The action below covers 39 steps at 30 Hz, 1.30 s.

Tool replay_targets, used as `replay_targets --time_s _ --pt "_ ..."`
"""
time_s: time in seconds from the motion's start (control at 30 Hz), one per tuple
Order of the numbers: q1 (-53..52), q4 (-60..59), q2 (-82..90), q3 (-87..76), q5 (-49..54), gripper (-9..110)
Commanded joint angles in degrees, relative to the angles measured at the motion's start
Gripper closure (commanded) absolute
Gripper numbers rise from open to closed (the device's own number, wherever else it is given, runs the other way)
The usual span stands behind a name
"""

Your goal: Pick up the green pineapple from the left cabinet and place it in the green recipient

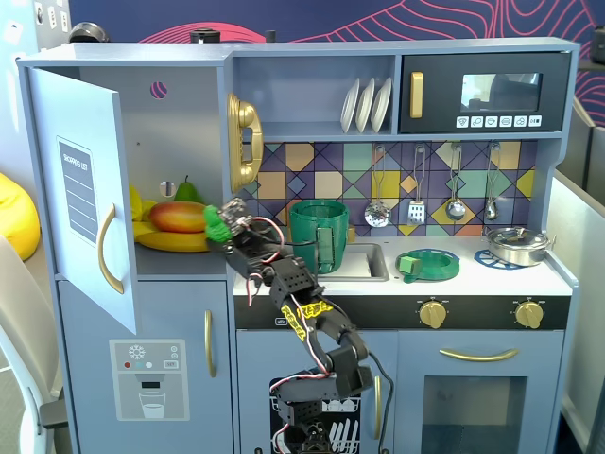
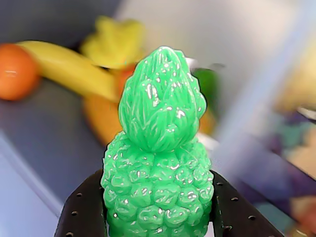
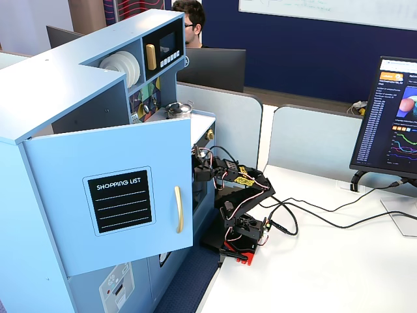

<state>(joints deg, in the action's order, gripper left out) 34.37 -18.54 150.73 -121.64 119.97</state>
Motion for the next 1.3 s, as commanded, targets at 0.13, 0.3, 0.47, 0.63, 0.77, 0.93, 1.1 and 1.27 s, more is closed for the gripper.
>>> replay_targets --time_s 0.13,0.3,0.47,0.63,0.77,0.93,1.1,1.27 --pt "-8.3 -3.8 3.1 4.3 -2.0 102" --pt "-17.4 -4.9 -0.7 8.8 -7.4 102" --pt "-26.8 -3.1 -12.2 19.5 -16.4 102" --pt "-32.1 -0.8 -24.6 31.1 -20.4 102" --pt "-34.4 -0.6 -32.9 38.1 -22.2 102" --pt "-34.8 1.1 -38.9 42.1 -21.6 102" --pt "-34.9 2.5 -44.6 45.2 -20.3 102" --pt "-34.9 2.3 -48.0 47.9 -21.2 96"
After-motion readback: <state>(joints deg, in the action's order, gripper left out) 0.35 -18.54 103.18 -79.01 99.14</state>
